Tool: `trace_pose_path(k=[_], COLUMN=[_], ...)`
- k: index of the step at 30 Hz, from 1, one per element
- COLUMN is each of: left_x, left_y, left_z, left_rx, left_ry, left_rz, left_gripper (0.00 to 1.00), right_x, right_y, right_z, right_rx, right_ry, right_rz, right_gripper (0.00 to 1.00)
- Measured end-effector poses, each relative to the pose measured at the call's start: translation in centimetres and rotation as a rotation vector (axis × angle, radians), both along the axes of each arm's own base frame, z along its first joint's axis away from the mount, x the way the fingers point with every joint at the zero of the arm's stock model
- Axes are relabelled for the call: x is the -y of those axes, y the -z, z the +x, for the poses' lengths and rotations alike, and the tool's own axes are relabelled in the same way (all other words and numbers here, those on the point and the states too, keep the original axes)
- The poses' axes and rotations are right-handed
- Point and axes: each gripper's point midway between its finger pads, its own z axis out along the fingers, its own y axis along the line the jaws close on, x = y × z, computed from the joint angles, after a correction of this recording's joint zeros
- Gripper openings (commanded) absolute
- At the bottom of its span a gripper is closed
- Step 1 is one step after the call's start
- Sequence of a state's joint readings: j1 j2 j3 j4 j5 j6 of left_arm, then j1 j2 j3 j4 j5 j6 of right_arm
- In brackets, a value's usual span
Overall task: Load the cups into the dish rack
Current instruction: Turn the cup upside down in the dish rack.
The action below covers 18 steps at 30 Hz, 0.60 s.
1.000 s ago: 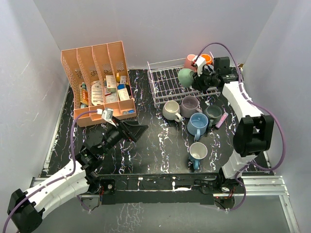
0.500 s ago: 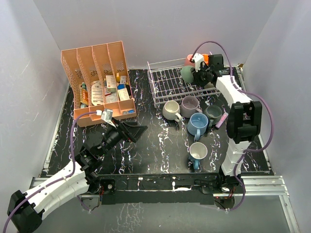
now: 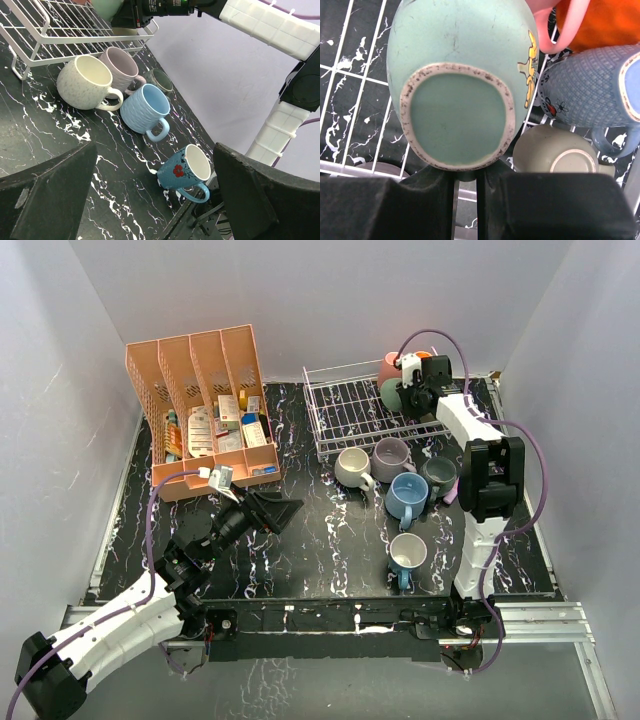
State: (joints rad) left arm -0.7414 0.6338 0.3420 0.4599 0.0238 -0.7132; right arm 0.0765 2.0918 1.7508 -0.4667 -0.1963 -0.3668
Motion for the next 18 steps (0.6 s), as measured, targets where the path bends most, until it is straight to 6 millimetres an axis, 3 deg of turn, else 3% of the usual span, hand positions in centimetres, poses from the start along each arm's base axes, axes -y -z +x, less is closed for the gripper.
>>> trace_pose_path(k=[8, 18], left_x=[0.0, -0.1], left_y=[0.0, 0.0], left_z=[0.0, 0.0], left_rx=[0.000, 0.001], left_ry=[-0.003, -0.003], left_rz=[0.001, 0.003], left_gripper=[0.97, 0.97], right_x=[0.6, 1.4], right_y=[0.0, 2.1], right_z=[0.9, 1.5], right_rx=[0.020, -0.016], right_ry=[0.051, 0.088], right_rz=[-0.009, -0.046], right_gripper=[0.12, 0.15])
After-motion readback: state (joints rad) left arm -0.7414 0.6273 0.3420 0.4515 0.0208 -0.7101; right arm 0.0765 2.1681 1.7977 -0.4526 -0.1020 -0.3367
